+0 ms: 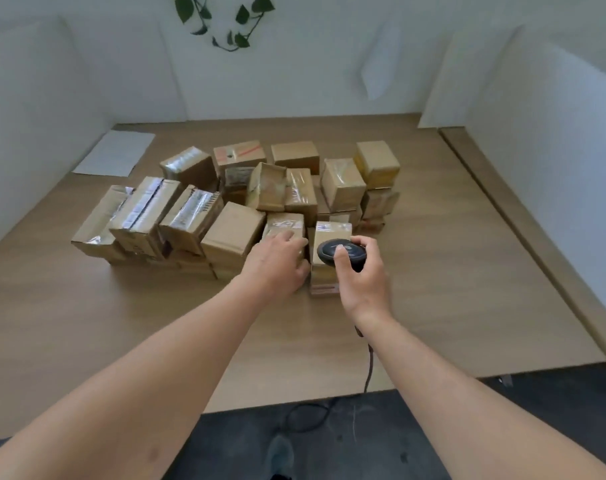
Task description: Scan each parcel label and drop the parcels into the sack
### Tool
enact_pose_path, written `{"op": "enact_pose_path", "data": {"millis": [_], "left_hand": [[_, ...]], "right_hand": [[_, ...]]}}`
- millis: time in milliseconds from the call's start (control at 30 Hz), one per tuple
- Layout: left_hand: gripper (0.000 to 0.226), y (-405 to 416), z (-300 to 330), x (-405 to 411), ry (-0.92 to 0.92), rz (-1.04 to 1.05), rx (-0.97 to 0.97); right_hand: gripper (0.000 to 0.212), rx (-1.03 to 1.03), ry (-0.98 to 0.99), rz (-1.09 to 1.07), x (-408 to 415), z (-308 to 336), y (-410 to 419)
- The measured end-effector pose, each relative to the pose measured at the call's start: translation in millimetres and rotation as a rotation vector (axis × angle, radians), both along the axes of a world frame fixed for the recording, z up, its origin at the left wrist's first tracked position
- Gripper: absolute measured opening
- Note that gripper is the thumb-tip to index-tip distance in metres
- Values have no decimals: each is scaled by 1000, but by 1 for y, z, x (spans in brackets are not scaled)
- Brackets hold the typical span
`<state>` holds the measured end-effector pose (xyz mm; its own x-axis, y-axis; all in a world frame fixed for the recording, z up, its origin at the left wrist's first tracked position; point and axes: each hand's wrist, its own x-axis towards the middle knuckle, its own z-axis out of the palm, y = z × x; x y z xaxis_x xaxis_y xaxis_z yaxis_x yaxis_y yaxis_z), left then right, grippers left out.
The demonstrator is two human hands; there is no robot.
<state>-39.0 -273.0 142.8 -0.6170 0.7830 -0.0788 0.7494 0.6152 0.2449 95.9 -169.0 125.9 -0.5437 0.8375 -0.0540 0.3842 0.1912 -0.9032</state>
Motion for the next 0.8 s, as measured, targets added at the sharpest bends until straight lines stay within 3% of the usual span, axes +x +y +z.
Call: {"op": "enact_pose_path", "data": {"millis": [333, 533, 800], "left_hand": [[61, 95, -39, -19, -107, -13, -95], [78, 137, -62, -8, -194, 182, -103], [84, 157, -76, 27, -212, 409, -43]], "right_hand": [[27, -87, -51, -184, -12, -35, 72], [27, -127, -84, -112, -8, -56, 114], [28, -168, -105, 62, 16, -73, 162]]}}
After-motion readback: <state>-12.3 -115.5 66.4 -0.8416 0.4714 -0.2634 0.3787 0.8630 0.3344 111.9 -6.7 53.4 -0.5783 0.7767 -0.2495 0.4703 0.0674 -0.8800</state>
